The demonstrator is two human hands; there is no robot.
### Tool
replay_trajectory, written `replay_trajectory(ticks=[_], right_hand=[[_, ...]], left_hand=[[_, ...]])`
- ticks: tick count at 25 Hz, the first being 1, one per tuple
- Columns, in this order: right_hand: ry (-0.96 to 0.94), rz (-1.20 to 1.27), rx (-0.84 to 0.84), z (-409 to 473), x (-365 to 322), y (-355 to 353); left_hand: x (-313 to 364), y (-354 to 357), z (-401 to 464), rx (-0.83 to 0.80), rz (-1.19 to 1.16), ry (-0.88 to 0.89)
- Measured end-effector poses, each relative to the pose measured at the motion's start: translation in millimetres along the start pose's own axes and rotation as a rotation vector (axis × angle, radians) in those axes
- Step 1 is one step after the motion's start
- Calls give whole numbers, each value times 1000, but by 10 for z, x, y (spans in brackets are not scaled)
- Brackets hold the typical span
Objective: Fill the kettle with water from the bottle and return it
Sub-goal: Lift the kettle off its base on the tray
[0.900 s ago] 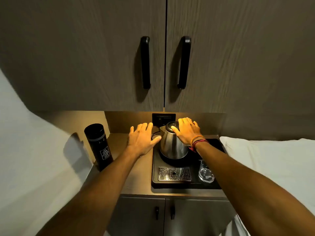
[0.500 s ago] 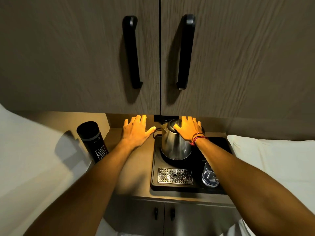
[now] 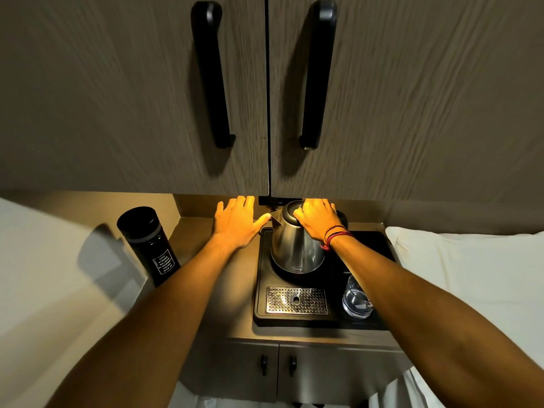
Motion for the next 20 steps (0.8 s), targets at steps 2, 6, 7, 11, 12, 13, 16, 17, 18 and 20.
replay_trajectory(ticks=[2, 6, 7, 11, 12, 13, 16, 17, 18, 20], right_hand=[[-77, -137, -38, -8, -45, 16], [-78, -116, -39, -8, -60, -44], [-93, -99, -15, -6, -58, -65], [113, 275, -37, -14, 251, 13], [208, 417, -50, -36, 358, 83], [312, 584, -49, -91, 449, 155], [578, 893, -26, -285, 611, 323], [626, 916, -35, -327, 628, 364], [674, 914, -28, -358, 647, 398], [744, 994, -17, -376, 680, 485]], left_hand=[[43, -14, 16, 5, 2, 12], [43, -48, 51, 21, -2, 13], [32, -44, 58, 19, -3, 12], [-26, -40, 94, 10, -27, -2], [-49, -41, 99, 13, -25, -3], [-67, -45, 99, 16, -23, -3], [-142, -66, 101, 19, -40, -13], [-175, -79, 98, 16, -47, -23], [-212, -86, 93, 10, -48, -34], [-281, -105, 74, -5, -43, -47]])
Point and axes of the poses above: each hand's wrist, its own z-axis towards the middle knuckle, its own y-axis out of the palm, x = y × z, the point moved 8 cm from there along z, towards the middle knuckle, and after that the axes turned 13 degrees about -z, right-handed, at the moved point
